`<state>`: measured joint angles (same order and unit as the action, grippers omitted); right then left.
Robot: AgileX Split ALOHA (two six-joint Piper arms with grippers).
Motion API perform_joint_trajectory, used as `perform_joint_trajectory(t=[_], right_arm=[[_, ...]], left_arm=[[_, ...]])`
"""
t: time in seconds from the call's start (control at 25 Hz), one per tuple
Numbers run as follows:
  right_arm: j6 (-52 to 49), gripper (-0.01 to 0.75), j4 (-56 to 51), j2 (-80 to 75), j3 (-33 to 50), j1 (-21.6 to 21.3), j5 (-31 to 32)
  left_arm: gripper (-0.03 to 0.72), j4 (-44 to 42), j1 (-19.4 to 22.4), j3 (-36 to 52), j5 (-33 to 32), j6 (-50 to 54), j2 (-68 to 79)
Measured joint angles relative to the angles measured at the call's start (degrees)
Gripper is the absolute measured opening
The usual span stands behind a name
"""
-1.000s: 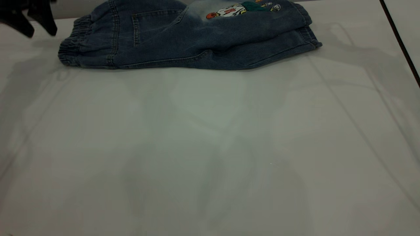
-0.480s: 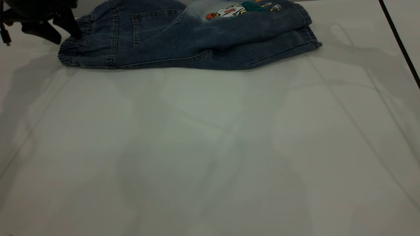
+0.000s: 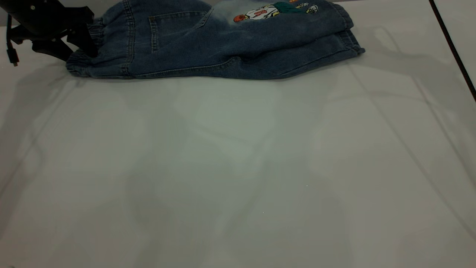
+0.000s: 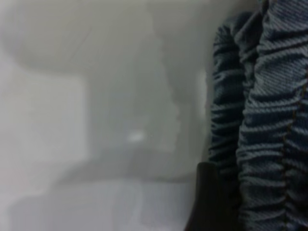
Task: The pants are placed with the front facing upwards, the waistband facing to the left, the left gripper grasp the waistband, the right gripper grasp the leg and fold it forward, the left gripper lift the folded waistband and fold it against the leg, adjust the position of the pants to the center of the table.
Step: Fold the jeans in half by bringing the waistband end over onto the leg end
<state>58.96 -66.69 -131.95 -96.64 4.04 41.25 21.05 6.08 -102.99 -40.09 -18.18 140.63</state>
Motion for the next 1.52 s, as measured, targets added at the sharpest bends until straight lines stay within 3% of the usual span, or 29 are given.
perform_joint_trajectory(t=[0.56,0.68,0.92,1.16,1.28,1.52], right_arm=[[0.00,0.538,-0.07,0.00,0.00,0.00,0.00],[0.00,0.538,-0.36,0.00,0.00,0.00,0.00],[0.00,0.528,-0.65,0.00,0.00,1.23,-0.36],[-0.46,0.516,-0.92,-0.03,0.00,3.77,-4.04],[-0.46,0.515,-0.99,-0.03,0.00,5.10,-6.32],[-0.46,0.515,-1.57,-1.06,-0.40,7.99,-12.23]], left_arm=[[0.414,6.42,0.05,-0.26,4.14,-2.99,3.28],[0.353,9.81,0.05,-0.26,4.29,-5.12,3.46],[0.139,11.52,0.05,-0.15,3.57,-6.85,3.51],[0.134,9.33,-0.06,0.08,-1.77,-6.85,1.47],[0.057,7.39,-0.06,0.12,-4.80,-6.95,-1.17],[0.047,5.73,-0.06,0.12,-10.66,-6.97,-7.81]])
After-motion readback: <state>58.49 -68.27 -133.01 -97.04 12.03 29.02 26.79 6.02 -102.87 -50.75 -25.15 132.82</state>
